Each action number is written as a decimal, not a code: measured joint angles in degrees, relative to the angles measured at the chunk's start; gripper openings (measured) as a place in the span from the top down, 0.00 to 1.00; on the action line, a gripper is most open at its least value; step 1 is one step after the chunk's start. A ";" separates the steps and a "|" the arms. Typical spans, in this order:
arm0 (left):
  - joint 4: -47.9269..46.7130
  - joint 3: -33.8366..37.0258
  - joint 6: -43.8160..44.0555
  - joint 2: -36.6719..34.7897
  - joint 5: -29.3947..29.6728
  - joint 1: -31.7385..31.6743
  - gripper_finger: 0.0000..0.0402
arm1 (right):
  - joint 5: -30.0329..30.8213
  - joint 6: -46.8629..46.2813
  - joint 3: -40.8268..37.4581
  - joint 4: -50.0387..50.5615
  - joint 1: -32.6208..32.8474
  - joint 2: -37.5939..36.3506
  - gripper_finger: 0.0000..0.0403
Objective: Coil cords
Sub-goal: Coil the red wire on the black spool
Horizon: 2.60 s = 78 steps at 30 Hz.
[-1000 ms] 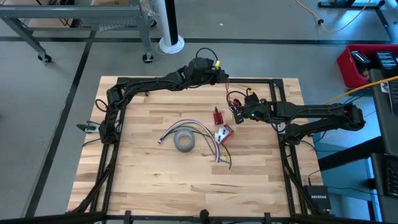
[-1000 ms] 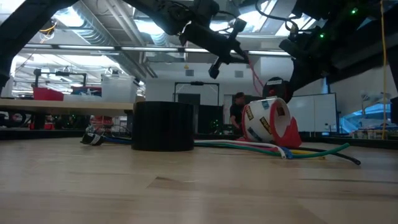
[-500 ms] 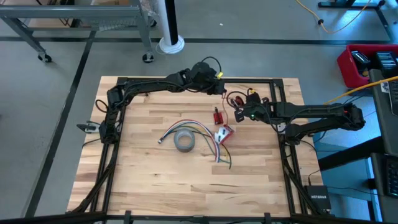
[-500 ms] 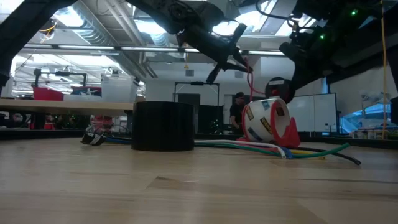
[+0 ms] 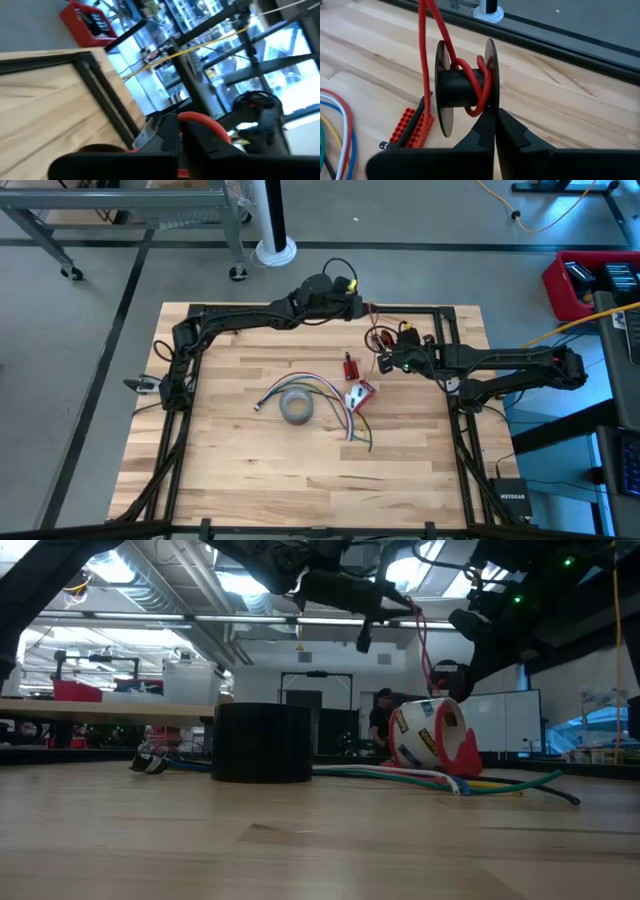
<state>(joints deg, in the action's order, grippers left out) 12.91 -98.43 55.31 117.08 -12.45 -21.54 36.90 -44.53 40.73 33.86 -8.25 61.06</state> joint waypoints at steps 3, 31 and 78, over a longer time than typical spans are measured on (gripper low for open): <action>-0.79 0.00 -1.40 0.01 0.07 1.41 1.00 | -0.25 -0.01 0.00 -0.76 0.00 0.00 1.00; -1.58 0.00 -9.34 0.17 7.45 5.52 1.00 | -2.52 -5.35 -0.07 -11.56 -0.01 1.00 1.00; -11.03 -0.03 -50.01 -0.23 -9.20 6.68 0.78 | 2.10 -5.87 -0.04 -9.90 0.02 2.89 1.00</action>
<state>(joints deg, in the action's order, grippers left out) 1.88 -98.46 5.29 116.85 -21.65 -14.86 39.00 -50.40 40.69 23.96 -8.23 63.94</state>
